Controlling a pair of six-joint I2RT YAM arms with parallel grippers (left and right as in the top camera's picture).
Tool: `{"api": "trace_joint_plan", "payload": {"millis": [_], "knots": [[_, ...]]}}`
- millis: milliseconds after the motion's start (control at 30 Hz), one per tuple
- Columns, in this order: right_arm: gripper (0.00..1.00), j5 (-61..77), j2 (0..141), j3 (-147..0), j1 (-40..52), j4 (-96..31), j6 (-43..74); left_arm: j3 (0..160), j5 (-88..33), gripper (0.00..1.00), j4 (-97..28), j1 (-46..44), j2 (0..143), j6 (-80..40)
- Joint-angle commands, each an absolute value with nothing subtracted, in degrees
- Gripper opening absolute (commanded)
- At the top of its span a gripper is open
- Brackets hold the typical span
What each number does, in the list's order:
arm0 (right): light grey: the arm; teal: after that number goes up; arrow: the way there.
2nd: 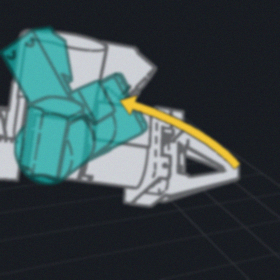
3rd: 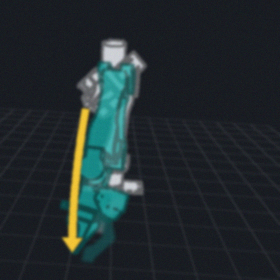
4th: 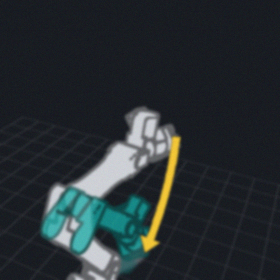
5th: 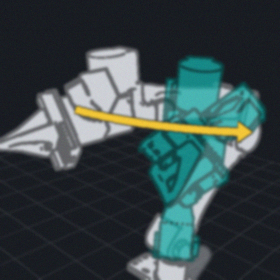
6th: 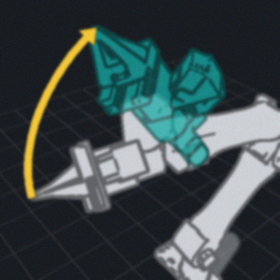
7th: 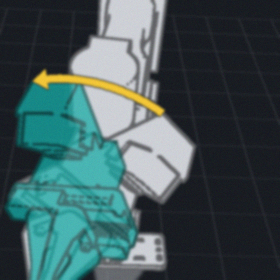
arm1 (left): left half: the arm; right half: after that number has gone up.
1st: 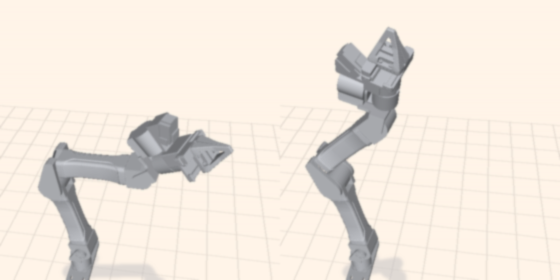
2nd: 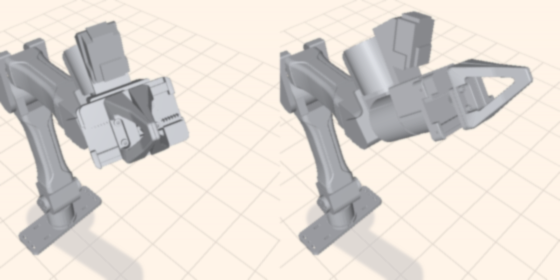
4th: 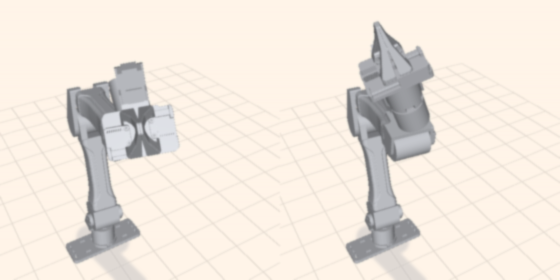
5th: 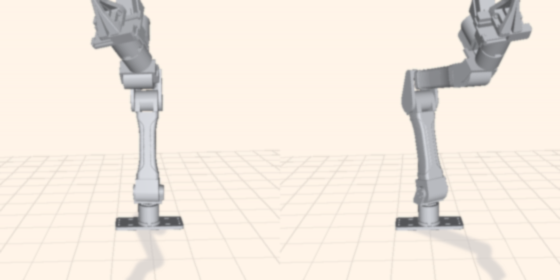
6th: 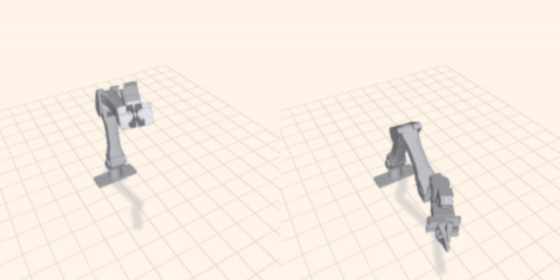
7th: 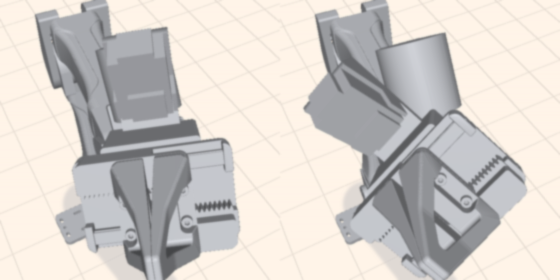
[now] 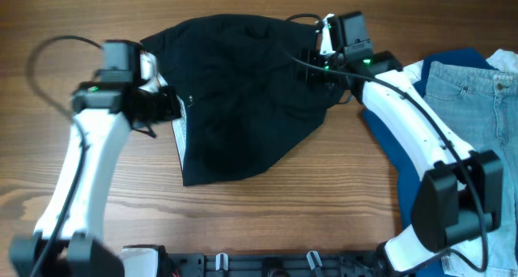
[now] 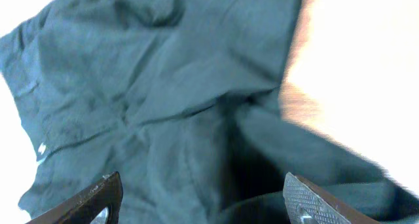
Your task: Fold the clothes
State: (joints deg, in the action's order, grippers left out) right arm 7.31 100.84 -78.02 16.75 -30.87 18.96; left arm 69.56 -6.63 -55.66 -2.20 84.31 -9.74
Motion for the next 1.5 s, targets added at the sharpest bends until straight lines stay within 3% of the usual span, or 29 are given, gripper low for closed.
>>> {"api": "trace_joint_plan", "payload": {"millis": [0, 67, 133, 200, 233, 267, 300, 367, 467, 533, 567, 667, 800, 900, 1033, 1067, 1100, 1167, 1200, 1233, 1367, 1433, 1467], "knots": [[0.87, -1.4, 95.9, -78.4, 13.9, -30.8, 18.2, 64.3, -7.5, 0.60, -51.4, -7.1, 93.5, -9.4], [0.94, -1.3, 95.2, -78.4, 10.6, -32.4, 20.3, 63.7, -4.4, 0.61, -49.8, -8.9, 100.9, -9.5], [0.94, -0.5, 95.2, -78.4, 8.3, -34.5, 22.7, 63.6, -4.1, 0.60, -47.9, -8.9, 106.0, -9.5], [0.92, 1.7, 95.2, -78.4, 6.9, -37.3, 22.4, 63.6, -2.6, 0.51, -45.5, -8.9, 111.0, -9.5], [0.91, 1.7, 95.3, -78.3, 6.7, -39.5, 22.2, 63.6, -1.8, 0.43, -44.7, -8.9, 112.6, -9.5], [0.89, 1.7, 95.3, -78.2, 6.7, -41.6, 20.8, 63.6, 1.1, 0.13, -44.1, -8.7, 114.8, -9.5], [0.87, 1.8, 95.5, -78.2, 6.7, -43.1, 20.1, 63.6, 5.2, 0.04, -44.3, -8.2, 115.7, -9.8], [0.82, 4.4, 96.2, -76.6, 6.7, -44.2, 17.8, 63.7, 17.6, 0.04, -45.9, -5.8, 115.7, -17.7], [0.79, 20.9, 98.5, -70.0, 7.2, -39.6, 3.6, 63.7, 13.5, 0.04, -47.2, 1.4, 114.9, -19.9], [0.86, 33.4, 99.2, -65.6, 8.3, -34.8, -6.1, 63.7, 13.5, 0.04, -48.4, 3.4, 114.3, -20.0], [0.90, 34.9, 99.2, -63.9, 8.9, -31.9, -6.1, 63.7, 13.7, 0.04, -49.2, 3.8, 113.6, -19.8], [0.91, 39.9, 99.2, -62.9, 11.5, -27.2, -8.1, 63.7, 13.7, 0.04, -49.7, 3.8, 110.5, -19.8], [0.79, 29.3, 99.4, -62.9, 14.4, -24.6, 2.9, 63.7, 13.5, 0.04, -49.7, 3.8, 102.2, -20.0], [0.80, 36.8, 99.4, -62.9, 17.1, -27.7, -7.2, 63.7, 13.5, 0.04, -49.8, 3.8, 95.9, -20.0], [0.75, 37.0, 99.4, -62.9, 18.4, -33.1, -4.1, 63.6, 12.8, 0.05, -50.7, 3.8, 93.6, -19.9], [0.69, 33.6, 99.4, -62.9, 18.4, -34.7, -2.4, 63.6, 12.4, 0.05, -50.9, 3.8, 93.7, -20.0], [0.35, 31.7, 99.4, -62.9, 18.4, -36.4, -2.4, 63.6, 12.5, 0.05, -50.9, 3.8, 93.7, -20.0], [0.28, 31.0, 99.4, -62.9, 18.4, -36.9, -2.4, 63.6, 12.4, 0.05, -50.9, 3.8, 93.7, -20.0], [0.40, 29.6, 99.4, -62.9, 18.4, -36.9, -2.0, 63.6, 12.5, 0.05, -50.9, 3.8, 93.7, -20.0], [0.67, 21.6, 99.4, -62.9, 18.5, -36.9, 0.3, 63.6, 12.5, 0.05, -50.9, 3.8, 93.7, -20.0], [0.66, 18.0, 100.0, -62.9, 18.7, -36.8, 1.1, 63.6, 12.5, 0.06, -50.9, 3.8, 93.7, -20.0], [0.41, 19.4, 101.5, -62.9, 19.3, -37.7, 2.1, 63.6, 12.5, 0.06, -50.9, 3.8, 93.7, -19.9], [0.22, 22.7, 101.8, -62.9, 19.7, -38.7, 2.0, 63.6, 12.5, 0.06, -50.9, 3.8, 93.7, -19.9]]}}
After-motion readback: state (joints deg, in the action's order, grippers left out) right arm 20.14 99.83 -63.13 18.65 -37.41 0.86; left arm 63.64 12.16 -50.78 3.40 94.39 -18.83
